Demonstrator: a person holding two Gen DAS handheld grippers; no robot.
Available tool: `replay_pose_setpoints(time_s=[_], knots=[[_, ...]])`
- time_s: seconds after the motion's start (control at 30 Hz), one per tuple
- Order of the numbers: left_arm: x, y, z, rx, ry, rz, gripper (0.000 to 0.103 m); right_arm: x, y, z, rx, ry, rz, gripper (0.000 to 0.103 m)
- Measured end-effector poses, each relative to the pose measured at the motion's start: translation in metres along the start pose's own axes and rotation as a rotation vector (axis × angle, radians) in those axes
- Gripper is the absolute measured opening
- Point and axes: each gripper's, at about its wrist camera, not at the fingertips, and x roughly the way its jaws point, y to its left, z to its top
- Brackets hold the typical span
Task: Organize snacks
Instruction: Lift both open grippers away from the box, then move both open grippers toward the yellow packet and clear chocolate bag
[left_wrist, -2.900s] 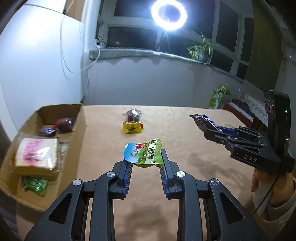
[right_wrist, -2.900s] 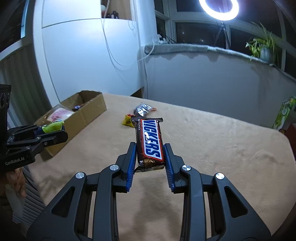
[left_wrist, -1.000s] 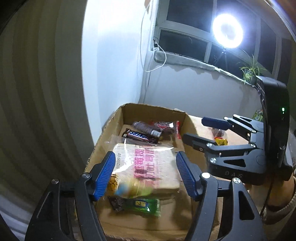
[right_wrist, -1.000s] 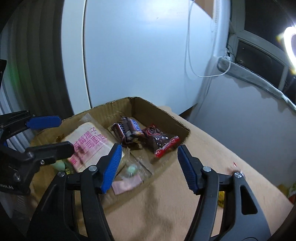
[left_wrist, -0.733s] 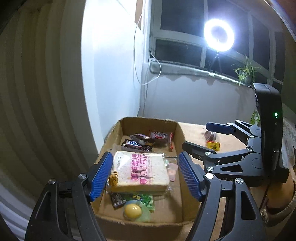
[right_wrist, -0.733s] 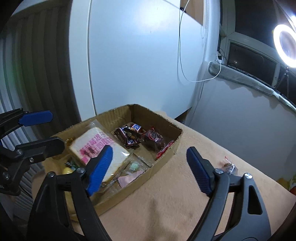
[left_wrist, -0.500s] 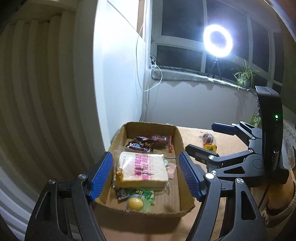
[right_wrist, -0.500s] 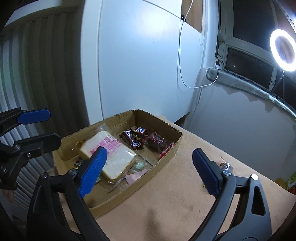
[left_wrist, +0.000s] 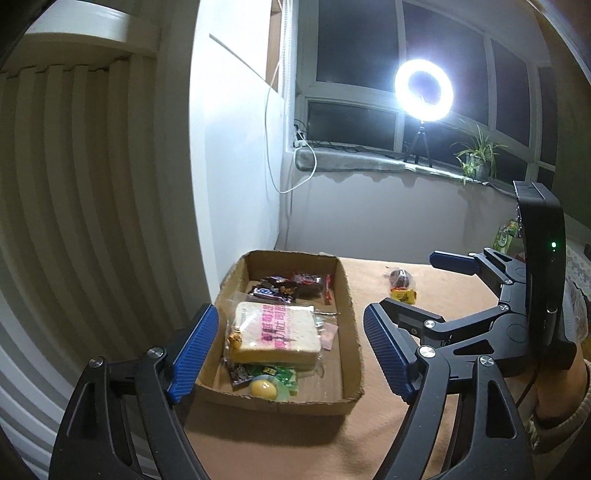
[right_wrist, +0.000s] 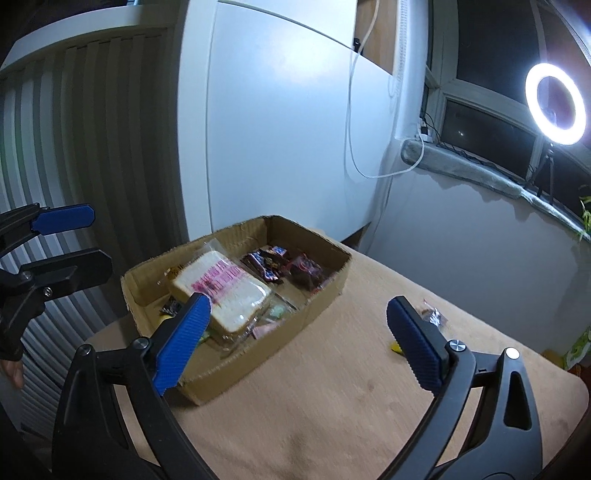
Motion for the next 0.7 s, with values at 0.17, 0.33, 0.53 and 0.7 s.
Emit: replay_pose_setpoints(time_s=[0.17,0.33,0.53,0.7], knots=[[0.006,-0.012,-0.002,0.011,0.017,-0.018,0.081,-0.001,-0.02,-0.014,0.029,0.021,-0.023,0.098],[0.02,-0.028,-0.005,0.009,0.052,-0.067,0.081,0.0,-0.051,-0.03,0.074,0.042,-0.054,0.098],[0.049,-0.065,-0.011,0.028,0.115,-0.132,0.081,0.004,-0.093,-0.047,0.129,0.062,-0.083,0.098],[0.076,-0.097,-0.011,0.042,0.16,-0.182,0.081,0.008,-0.128,-0.058,0.153,0.078,-0.105,0.098]])
